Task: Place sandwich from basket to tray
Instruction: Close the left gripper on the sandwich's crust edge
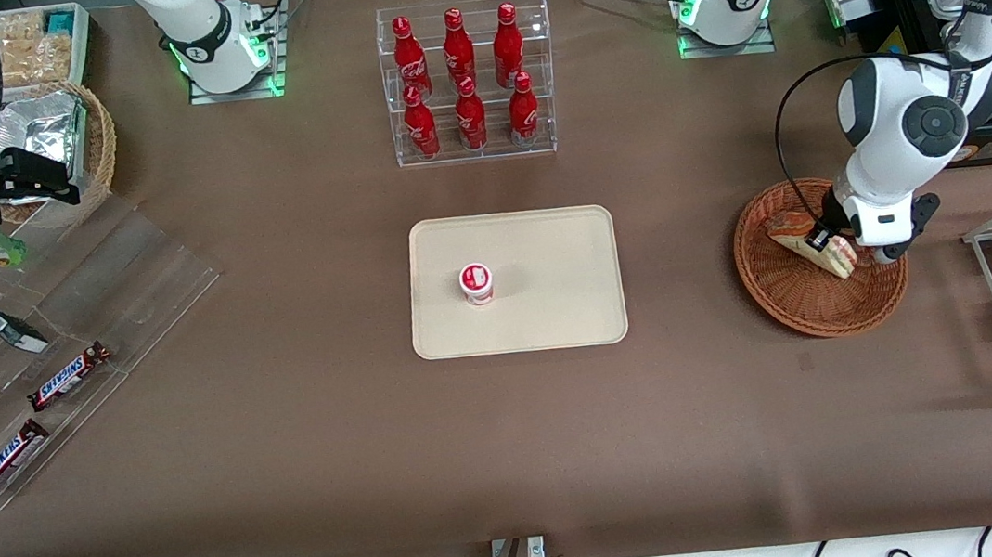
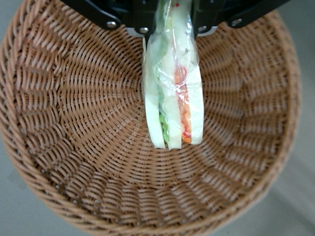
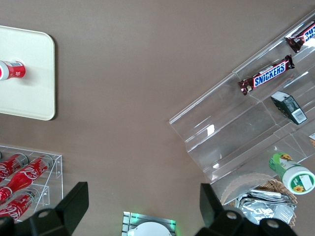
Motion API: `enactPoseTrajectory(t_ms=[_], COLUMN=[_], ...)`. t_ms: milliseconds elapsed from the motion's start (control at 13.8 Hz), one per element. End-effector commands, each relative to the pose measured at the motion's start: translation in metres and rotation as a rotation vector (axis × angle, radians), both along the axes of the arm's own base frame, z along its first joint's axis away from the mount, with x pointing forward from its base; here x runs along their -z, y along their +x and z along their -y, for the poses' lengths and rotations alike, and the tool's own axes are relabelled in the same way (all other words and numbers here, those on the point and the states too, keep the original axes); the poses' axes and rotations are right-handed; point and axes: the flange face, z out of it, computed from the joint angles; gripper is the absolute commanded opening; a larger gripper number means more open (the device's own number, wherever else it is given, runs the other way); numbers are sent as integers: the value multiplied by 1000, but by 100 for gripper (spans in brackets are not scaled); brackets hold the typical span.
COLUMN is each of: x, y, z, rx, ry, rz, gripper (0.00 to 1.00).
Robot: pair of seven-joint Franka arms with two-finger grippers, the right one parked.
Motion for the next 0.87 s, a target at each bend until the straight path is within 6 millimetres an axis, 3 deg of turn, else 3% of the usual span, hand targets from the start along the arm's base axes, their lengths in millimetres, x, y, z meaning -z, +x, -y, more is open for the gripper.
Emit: enactPoseTrajectory(t_ms=[0, 363, 653, 798], x=[-51, -131, -194, -212], y=[19, 54, 67, 67], z=[0, 10, 29, 45], rx=[39, 92, 203, 250], ry=[42, 5, -22, -62], rz=[-28, -62, -81, -87], gripper=[0, 0, 0, 0])
